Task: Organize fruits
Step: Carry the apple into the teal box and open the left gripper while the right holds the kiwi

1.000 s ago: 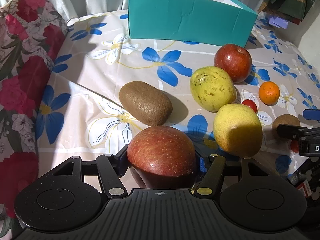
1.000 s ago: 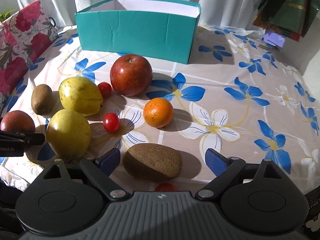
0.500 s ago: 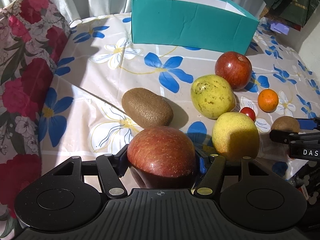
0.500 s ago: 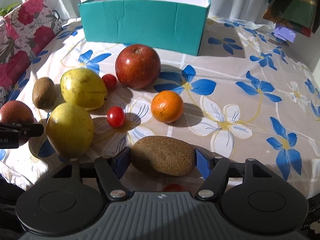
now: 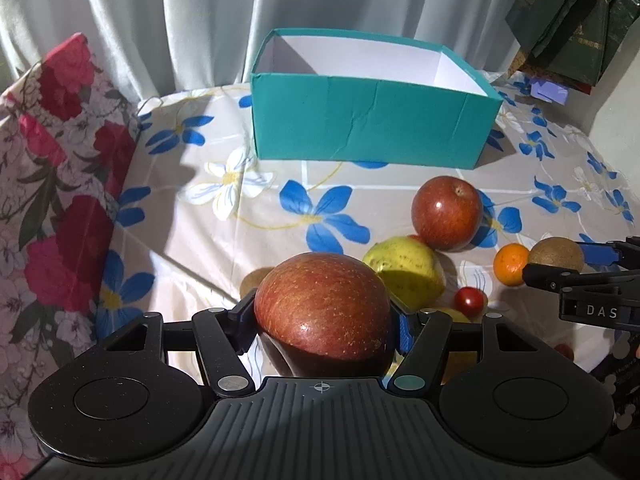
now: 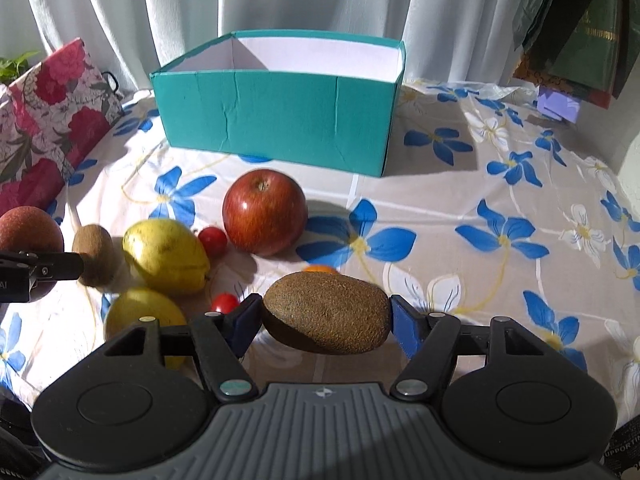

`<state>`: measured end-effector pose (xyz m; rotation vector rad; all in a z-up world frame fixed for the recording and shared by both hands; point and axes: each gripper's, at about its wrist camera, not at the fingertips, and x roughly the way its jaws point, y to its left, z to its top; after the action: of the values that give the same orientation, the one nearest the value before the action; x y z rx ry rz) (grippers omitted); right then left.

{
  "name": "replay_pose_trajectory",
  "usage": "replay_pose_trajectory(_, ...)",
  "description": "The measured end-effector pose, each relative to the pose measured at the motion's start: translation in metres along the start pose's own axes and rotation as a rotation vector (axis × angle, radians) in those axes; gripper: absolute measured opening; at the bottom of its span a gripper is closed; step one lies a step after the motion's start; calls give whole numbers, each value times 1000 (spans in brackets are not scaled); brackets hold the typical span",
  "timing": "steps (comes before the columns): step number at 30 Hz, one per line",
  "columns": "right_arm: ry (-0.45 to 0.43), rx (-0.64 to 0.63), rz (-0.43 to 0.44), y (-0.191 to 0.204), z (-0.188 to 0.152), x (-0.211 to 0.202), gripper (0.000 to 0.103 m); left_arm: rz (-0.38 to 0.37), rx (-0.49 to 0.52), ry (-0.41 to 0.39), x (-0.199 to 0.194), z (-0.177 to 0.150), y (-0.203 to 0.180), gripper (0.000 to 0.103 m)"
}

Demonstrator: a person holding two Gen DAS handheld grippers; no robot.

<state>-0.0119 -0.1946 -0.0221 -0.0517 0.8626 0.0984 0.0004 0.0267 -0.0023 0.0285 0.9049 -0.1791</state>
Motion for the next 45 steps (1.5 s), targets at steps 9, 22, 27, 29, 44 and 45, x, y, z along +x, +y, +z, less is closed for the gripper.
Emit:
replay_pose_trajectory(9, -72, 28, 18, -21, 26, 3, 68, 15, 44, -31, 10, 50, -29, 68)
replay_pose_trajectory(22, -164, 72, -18, -47, 53, 11, 68, 62, 122, -129, 37, 127, -64, 68)
replay_pose_trajectory(27, -187, 103, -36, -46, 61, 8, 68, 53, 128, -149, 46, 147, -64, 68)
replay_pose_trajectory(29, -193, 103, -43, -44, 64, 8, 68, 55, 130, -155, 50, 154, -63, 68)
replay_pose_trajectory(44, -215, 108, -58, -40, 77, 8, 68, 104, 100, -170, 84, 188, -47, 68)
replay_pose_trajectory(45, -217, 109, -60, -40, 77, 8, 68, 100, 95, -166, 87, 189, -46, 68)
